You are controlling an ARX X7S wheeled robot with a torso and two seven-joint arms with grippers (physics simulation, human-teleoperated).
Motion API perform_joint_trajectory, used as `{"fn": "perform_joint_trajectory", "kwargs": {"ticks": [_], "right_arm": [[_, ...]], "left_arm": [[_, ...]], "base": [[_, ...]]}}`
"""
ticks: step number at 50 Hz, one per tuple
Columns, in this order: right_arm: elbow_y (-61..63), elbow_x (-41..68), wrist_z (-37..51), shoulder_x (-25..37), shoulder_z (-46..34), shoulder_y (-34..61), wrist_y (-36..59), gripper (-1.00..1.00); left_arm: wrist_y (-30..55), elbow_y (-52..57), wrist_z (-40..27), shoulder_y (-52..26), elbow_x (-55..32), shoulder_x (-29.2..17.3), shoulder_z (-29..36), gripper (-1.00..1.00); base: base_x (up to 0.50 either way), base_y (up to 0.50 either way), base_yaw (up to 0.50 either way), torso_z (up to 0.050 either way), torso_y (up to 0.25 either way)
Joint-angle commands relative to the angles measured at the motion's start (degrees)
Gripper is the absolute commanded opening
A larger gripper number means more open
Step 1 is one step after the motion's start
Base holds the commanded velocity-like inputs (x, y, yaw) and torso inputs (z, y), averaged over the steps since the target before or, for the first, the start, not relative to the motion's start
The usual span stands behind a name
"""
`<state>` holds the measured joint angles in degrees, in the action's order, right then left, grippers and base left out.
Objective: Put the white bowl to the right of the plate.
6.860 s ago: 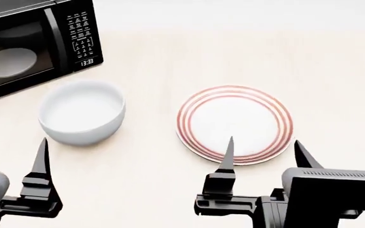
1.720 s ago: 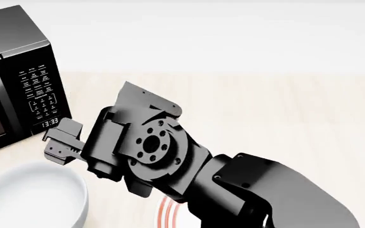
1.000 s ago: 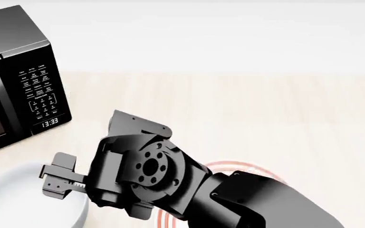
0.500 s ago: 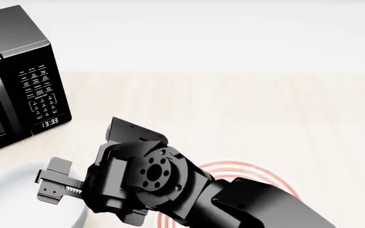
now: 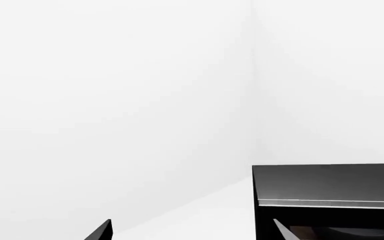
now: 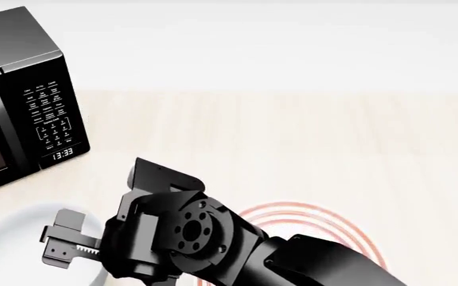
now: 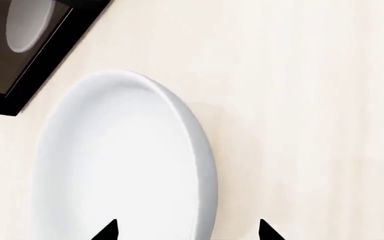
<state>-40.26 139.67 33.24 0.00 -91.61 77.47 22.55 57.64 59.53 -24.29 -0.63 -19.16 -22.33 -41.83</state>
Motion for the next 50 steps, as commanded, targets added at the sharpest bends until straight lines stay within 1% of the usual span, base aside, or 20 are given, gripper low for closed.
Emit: {"fn": "perform_joint_trajectory", "kwargs": {"ticks": [1, 7, 14, 29, 39, 40, 50], "right_arm": [[-0.2, -1.0, -1.7, 0.0, 0.0, -0.6, 0.5, 1.0], [-1.8, -0.9, -3.1, 0.0, -0.1, -1.2, 1.6, 1.0], [-1.5, -1.4, -2.9, 0.0, -0.1, -2.2, -0.6, 1.0], [-0.8, -3.0, -3.1, 0.0, 0.0, -3.7, -1.5, 1.0], [-0.4, -4.0, -1.4, 0.0, 0.0, -3.5, -2.0, 1.0], [-0.4, -4.0, -1.1, 0.0, 0.0, -3.3, -2.0, -1.0], [0.7, -4.5, 0.0, 0.0, 0.1, -2.3, -3.5, -1.0]], "left_arm": [[-0.5, 0.1, -2.0, 1.0, -2.7, -1.0, -0.6, 1.0], [-1.0, 0.1, -3.4, 1.7, -4.1, -1.7, -0.7, 1.0], [-1.7, 0.1, -4.9, 2.7, -6.0, -2.4, -1.0, 1.0], [-3.6, -0.2, -8.0, 4.7, -9.4, -3.9, -1.5, 1.0], [-4.6, -0.3, -9.7, 5.7, -11.0, -4.8, -1.5, 1.0], [-4.8, -0.3, -9.7, 5.9, -11.3, -4.9, -1.6, 1.0], [-5.8, -0.4, -11.0, 6.9, -12.9, -5.6, -2.3, 1.0]], "base": [[0.0, 0.0, 0.0, 0.0, 0.0], [0.0, 0.0, 0.0, 0.0, 0.0], [0.0, 0.0, 0.0, 0.0, 0.0], [0.0, 0.0, 0.0, 0.0, 0.0], [0.0, 0.0, 0.0, 0.0, 0.0], [0.0, 0.0, 0.0, 0.0, 0.0], [0.0, 0.0, 0.0, 0.0, 0.0]]}}
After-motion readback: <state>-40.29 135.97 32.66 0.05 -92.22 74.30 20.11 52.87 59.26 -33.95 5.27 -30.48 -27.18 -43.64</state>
